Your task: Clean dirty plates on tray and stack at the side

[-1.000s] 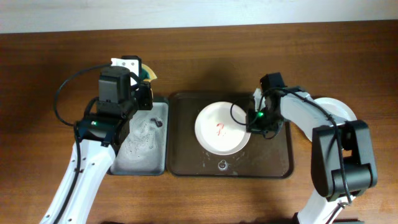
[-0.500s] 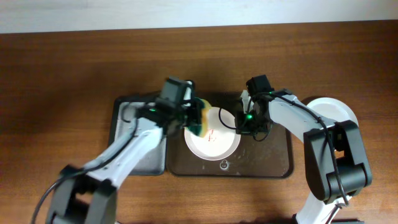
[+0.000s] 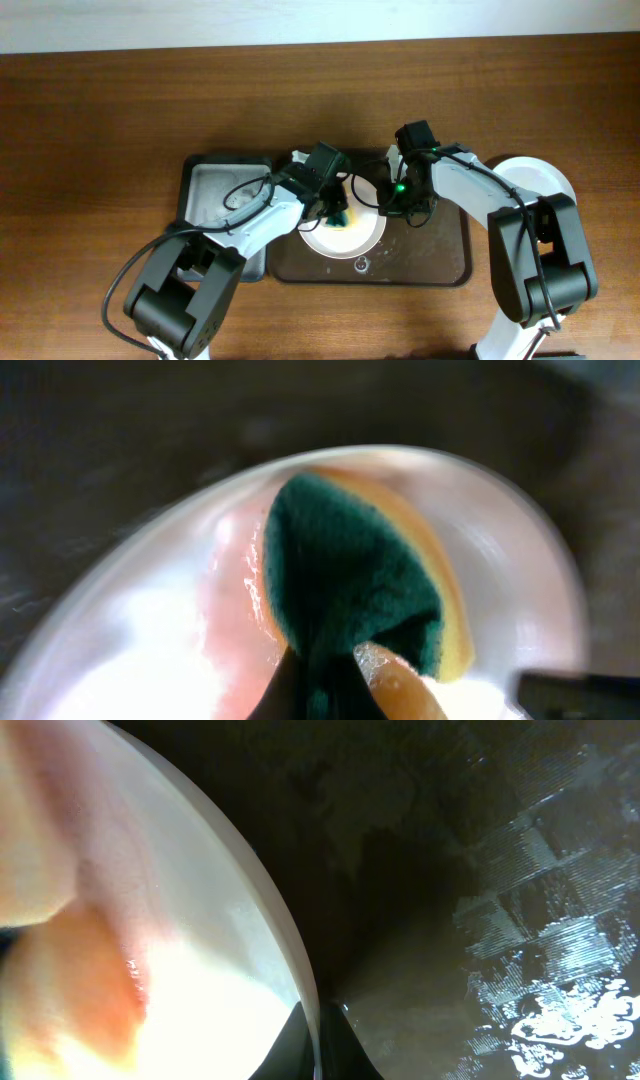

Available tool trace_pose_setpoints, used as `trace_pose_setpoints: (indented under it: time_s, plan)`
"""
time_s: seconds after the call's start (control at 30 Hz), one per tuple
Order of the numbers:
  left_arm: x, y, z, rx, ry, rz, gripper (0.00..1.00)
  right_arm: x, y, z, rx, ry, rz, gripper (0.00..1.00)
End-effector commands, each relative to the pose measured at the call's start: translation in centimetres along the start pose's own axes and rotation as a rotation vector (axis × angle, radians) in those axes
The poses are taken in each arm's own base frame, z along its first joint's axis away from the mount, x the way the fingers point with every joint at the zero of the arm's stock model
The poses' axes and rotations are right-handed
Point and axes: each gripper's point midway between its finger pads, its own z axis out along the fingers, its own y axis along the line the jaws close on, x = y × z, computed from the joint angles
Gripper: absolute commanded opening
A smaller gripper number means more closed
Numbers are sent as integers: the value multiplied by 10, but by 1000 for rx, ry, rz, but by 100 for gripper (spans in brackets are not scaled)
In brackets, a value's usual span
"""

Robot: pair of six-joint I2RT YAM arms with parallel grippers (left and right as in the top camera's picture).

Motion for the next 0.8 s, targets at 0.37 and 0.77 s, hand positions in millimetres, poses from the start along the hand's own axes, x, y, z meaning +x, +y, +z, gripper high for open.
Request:
trace_pose_setpoints:
  time_s: [0.37, 0.77]
  plan:
    - [10, -37, -2, 179, 64, 66, 0, 8, -18, 7, 86, 26, 27, 4]
    - [-56, 2, -102, 102, -172, 267, 0, 8, -21, 6, 98, 27, 27, 24]
